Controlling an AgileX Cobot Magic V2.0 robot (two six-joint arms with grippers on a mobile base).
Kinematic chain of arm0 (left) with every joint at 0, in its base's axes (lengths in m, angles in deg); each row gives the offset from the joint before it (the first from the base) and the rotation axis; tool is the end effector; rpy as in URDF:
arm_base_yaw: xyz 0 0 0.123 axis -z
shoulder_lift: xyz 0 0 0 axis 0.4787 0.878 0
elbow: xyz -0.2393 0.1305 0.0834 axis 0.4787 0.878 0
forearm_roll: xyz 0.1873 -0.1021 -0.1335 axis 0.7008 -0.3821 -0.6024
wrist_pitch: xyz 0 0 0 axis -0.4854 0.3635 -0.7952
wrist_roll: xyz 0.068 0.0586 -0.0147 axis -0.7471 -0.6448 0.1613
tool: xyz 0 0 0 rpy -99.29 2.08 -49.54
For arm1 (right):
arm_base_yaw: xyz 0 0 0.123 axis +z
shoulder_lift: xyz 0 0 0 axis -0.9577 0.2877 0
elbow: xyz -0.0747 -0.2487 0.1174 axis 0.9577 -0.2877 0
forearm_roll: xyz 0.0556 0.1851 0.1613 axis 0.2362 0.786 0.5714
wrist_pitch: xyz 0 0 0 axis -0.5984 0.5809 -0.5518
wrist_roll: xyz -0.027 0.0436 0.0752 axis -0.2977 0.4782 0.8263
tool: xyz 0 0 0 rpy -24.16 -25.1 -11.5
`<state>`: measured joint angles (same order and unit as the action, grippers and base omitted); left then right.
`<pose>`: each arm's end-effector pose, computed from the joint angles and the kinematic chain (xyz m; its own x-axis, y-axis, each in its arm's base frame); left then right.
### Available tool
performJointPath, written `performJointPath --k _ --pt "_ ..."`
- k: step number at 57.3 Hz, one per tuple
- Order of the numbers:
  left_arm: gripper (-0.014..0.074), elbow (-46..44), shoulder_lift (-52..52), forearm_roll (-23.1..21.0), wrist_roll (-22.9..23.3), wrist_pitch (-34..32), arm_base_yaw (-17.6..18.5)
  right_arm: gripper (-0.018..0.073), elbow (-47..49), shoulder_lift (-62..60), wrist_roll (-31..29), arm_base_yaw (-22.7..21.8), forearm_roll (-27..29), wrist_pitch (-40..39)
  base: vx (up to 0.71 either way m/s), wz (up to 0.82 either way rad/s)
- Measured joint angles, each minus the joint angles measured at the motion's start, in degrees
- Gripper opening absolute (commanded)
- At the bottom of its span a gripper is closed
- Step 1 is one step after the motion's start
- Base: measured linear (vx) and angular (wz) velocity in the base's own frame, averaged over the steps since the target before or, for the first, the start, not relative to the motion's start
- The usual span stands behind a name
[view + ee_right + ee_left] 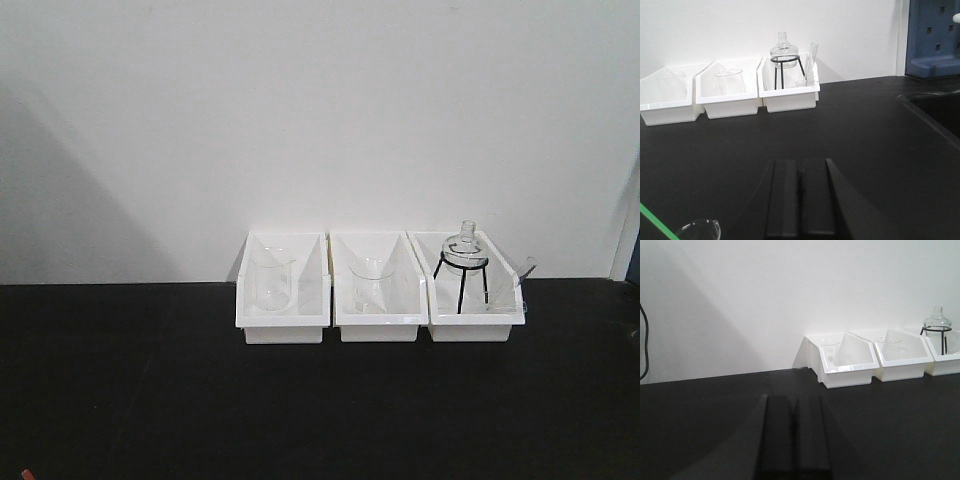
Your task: Sort red and green spoons into left cabinet
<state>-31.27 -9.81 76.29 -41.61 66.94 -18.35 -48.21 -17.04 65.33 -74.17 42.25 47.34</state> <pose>0.0555 -0.0098 0.2063 0.0834 -0.0387 -0.9958 0.1771 0.9839 -0.0234 0.0569 -0.0009 0.1895 -0.0804 0.0863 -0.9930 0.0225 0.9962 0.0847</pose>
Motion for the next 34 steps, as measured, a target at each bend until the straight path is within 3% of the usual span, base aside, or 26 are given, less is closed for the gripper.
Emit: performJointPath --k 34 --pt "-0.0001 0.00 0.00 0.00 0.00 0.00 0.00 -0.0004 0.00 0.00 0.00 0.00 0.00 0.00 0.00 0.00"
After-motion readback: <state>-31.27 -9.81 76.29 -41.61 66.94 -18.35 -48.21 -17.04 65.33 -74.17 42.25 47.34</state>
